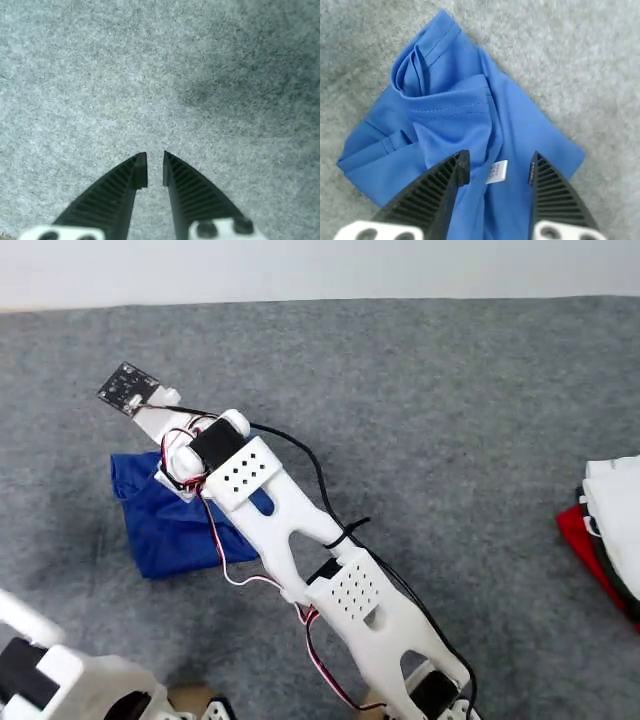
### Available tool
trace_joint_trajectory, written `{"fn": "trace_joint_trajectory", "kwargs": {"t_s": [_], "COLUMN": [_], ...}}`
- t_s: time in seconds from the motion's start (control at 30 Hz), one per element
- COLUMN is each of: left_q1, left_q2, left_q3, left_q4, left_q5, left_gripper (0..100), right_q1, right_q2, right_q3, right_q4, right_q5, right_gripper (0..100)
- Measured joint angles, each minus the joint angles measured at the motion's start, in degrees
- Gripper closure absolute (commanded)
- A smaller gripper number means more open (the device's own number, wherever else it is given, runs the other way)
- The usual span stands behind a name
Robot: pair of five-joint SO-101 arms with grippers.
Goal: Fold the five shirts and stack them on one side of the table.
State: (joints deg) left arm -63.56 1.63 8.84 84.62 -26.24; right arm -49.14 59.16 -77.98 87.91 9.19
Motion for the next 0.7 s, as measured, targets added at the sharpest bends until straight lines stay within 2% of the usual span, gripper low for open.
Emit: {"fn": "trace_joint_trajectory", "kwargs": {"t_s": [0.4,0.6,0.7], "left_q1": [0.0,0.0,0.0], "left_q2": [0.0,0.0,0.0], "left_q3": [2.81,4.22,4.22], "left_q4": [-0.35,-1.93,-2.11], "left_q5": [0.0,0.0,0.0], "left_gripper": [93,93,93], "right_q1": [0.0,0.0,0.0], "right_q2": [8.53,9.67,9.76], "right_q3": [0.0,0.0,-1.85], "right_q4": [-1.32,-1.41,-1.23], "right_q5": [-1.41,-1.41,-1.41], "right_gripper": [78.1,95.4,97.3]}}
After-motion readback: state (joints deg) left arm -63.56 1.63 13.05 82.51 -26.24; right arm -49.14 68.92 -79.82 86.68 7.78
